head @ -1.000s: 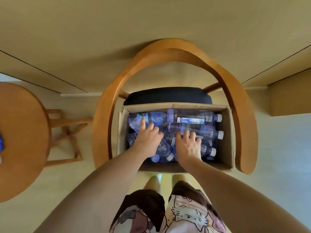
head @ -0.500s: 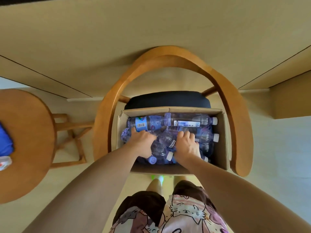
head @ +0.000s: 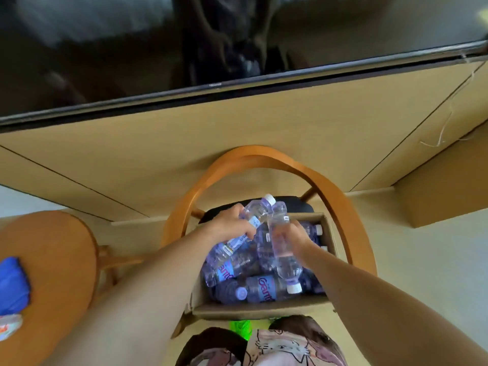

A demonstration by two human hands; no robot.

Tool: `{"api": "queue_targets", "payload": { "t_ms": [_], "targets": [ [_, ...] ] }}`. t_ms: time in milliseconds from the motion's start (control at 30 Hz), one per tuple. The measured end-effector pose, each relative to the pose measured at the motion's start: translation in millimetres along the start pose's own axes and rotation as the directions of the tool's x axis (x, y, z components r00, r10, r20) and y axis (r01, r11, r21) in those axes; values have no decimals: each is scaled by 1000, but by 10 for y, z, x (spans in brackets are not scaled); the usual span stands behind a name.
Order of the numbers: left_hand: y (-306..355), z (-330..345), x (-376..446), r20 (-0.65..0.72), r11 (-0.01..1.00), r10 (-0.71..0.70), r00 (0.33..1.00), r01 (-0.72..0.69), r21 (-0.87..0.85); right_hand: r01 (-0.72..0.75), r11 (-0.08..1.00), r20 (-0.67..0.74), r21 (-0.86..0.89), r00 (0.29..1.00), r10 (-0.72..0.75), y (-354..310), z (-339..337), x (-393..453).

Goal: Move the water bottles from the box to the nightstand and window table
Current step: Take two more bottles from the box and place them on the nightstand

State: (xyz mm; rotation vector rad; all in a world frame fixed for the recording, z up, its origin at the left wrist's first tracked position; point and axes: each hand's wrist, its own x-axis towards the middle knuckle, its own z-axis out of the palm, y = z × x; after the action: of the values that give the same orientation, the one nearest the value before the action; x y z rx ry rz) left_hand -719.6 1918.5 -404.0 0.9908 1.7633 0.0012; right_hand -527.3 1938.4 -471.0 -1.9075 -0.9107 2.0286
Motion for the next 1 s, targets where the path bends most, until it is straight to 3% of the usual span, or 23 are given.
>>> {"api": "queue_targets", "payload": {
  "t_ms": [67,200,500,800,1000],
  "targets": [
    [143,-81,-54,-25,990,58,998,-61,-124,2,991,-26,136,1000,2,-173,-32,-183],
    [481,-206,-210,-65,918,213,975,-223,-328,112,964,-128,241,988,-83,-415,-100,-562],
    [1201,-146,-801,-139,770,529,837,-543,-335,424,835,-424,352,867,-261,-589,-345,-1600],
    [1638,787,-1643,86,667,726,682,-668,-332,664,639,-692,387,667,-275,221,-856,-2819],
    [1788,1759,-2434,331,620,775,538,-750,-232,772,535,-822,344,523,-226,1113,-1133,-3762]
  ]
}}
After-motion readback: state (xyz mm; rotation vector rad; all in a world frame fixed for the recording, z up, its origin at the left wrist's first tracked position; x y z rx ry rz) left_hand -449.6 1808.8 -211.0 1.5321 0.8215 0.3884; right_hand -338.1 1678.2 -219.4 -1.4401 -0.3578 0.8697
